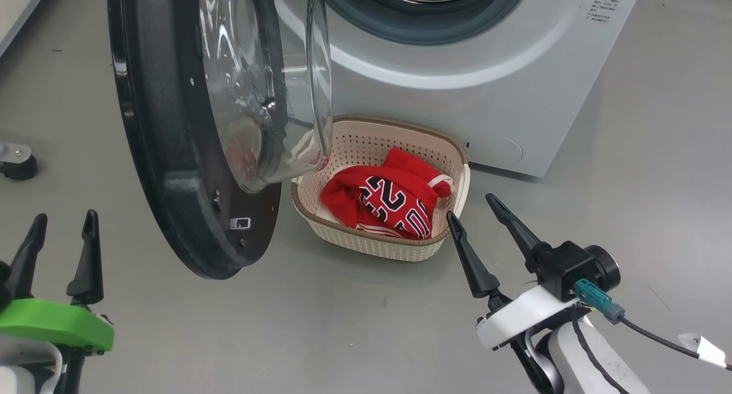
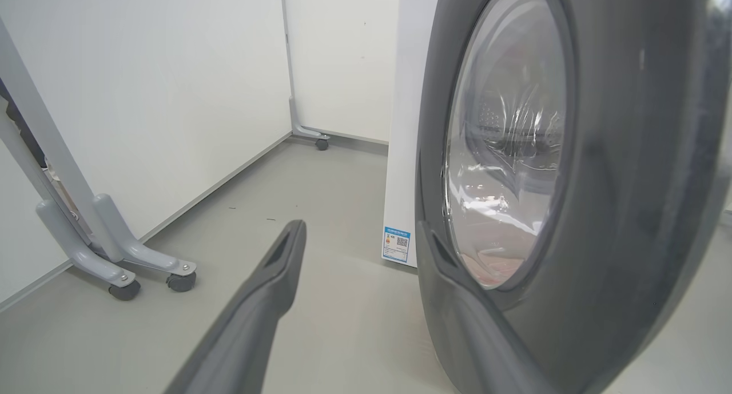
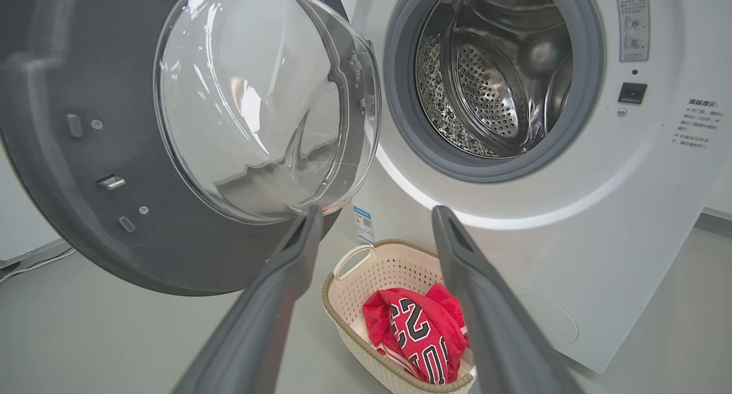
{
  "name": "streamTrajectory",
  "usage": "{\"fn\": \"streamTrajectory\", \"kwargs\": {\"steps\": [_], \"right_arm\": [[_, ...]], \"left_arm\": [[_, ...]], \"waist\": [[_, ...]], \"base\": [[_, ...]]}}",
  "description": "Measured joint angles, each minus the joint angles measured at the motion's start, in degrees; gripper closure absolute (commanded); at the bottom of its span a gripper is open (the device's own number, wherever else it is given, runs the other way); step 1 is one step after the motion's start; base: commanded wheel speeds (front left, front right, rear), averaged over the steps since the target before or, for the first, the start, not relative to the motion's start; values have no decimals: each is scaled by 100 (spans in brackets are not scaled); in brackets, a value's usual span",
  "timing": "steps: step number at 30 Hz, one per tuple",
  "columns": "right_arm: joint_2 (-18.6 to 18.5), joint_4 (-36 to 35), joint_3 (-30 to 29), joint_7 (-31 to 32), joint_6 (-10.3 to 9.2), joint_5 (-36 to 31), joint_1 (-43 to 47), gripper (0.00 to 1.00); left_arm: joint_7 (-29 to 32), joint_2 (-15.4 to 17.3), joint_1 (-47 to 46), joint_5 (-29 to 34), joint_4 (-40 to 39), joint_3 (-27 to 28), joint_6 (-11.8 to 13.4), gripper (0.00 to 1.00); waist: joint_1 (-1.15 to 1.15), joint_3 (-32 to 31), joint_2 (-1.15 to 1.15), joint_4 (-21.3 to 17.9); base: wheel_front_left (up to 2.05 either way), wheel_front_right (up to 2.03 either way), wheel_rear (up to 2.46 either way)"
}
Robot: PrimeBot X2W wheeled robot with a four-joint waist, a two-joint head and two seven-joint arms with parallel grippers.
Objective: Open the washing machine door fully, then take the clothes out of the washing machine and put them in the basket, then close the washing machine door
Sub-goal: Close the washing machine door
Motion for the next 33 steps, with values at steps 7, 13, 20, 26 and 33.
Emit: {"fn": "streamTrajectory", "kwargs": {"steps": [7, 13, 20, 26, 33], "right_arm": [[1, -5, -22, 0, -1, 1, 0, 0], [1, -12, -45, 0, -5, 10, -1, 0], [1, -16, -64, 0, -7, 19, -1, 0], [1, -18, -63, 0, -8, 42, 0, 0], [1, -16, -60, 0, -8, 44, 0, 0]], "left_arm": [[-224, 1, 7, 0, 170, -42, 0, 0], [-332, 14, 8, 0, 256, -192, 0, 0], [-419, 69, 8, 30, 349, -311, 0, 0], [-503, 109, 7, 44, 438, -330, 0, 0], [-577, 127, 7, 44, 538, -328, 0, 0]], "waist": [[0, 13, 0, -10], [0, 1, 0, -13], [0, -13, 0, -2], [0, -24, 0, 17], [0, -36, 0, 24]], "base": [[0, 0, 0], [0, 0, 0], [0, 0, 0], [0, 0, 0], [0, 0, 0]]}}
